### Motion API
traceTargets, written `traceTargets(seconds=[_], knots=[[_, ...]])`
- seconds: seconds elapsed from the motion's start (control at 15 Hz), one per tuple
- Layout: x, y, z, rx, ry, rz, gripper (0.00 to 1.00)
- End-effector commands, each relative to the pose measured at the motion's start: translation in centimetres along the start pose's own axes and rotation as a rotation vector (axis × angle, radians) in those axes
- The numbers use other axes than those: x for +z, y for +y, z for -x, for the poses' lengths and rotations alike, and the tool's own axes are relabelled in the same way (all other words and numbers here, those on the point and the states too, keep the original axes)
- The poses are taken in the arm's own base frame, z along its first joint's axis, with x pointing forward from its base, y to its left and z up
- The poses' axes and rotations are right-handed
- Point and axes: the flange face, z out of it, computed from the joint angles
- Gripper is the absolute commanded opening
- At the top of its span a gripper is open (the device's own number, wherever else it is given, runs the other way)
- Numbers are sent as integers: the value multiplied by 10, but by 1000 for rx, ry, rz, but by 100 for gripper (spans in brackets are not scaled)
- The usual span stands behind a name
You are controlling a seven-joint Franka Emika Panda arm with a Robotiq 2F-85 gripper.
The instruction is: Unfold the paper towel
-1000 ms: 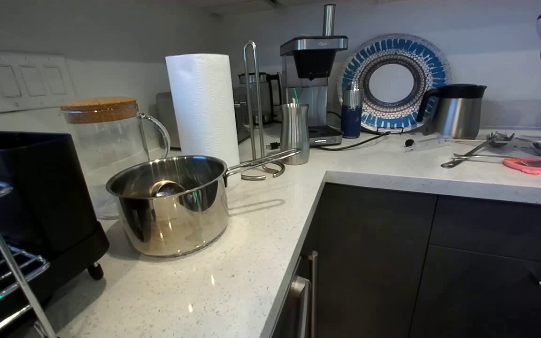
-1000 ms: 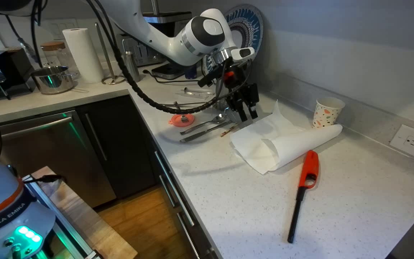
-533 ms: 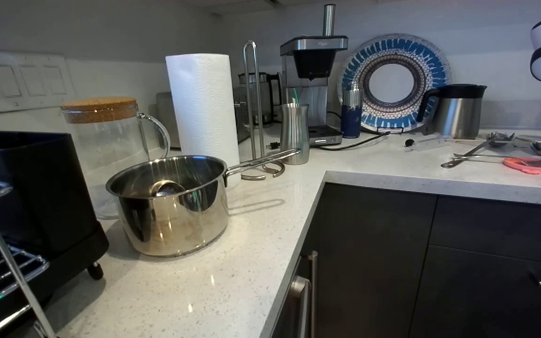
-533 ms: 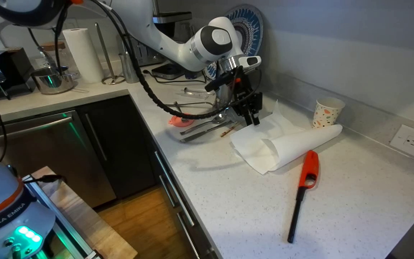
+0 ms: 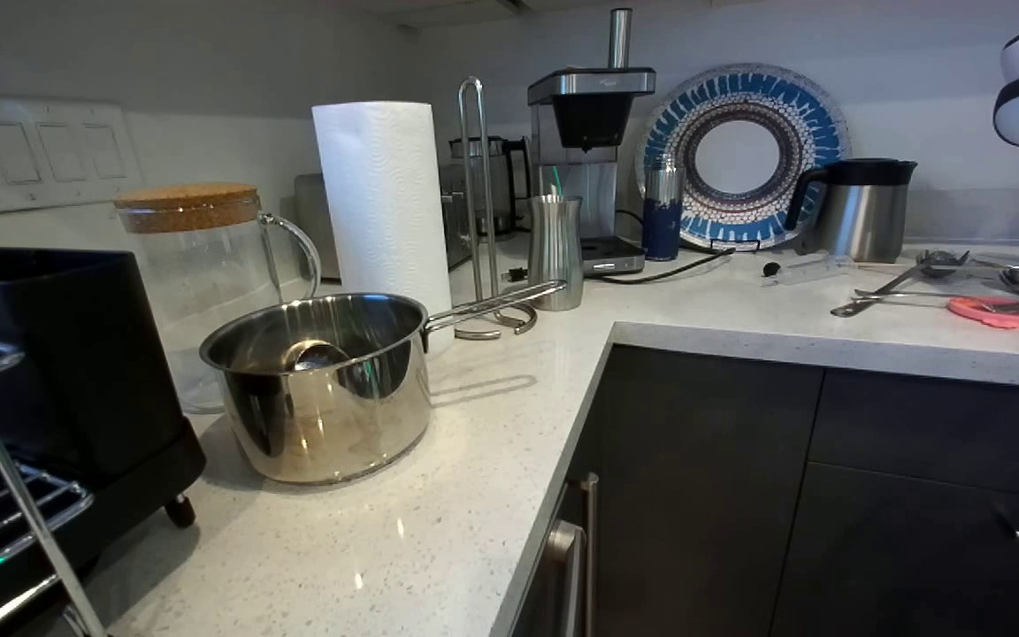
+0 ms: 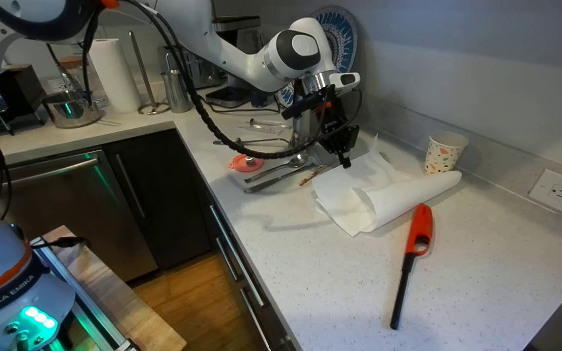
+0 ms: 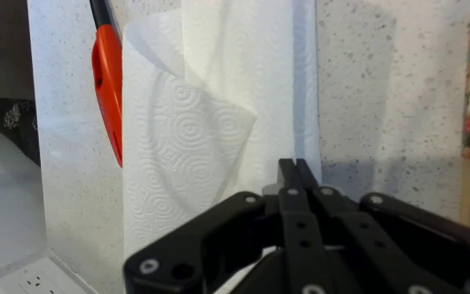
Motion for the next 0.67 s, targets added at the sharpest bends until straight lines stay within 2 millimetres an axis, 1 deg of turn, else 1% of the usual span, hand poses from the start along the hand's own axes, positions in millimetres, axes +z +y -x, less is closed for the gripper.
traceTargets(seconds=[0.0,0.4,0.6], knots=[[-21,16,16,1,-18,-58,0],[-74,46,53,11,124,-109,0],[-94,60,75,-13,205,-142,0]])
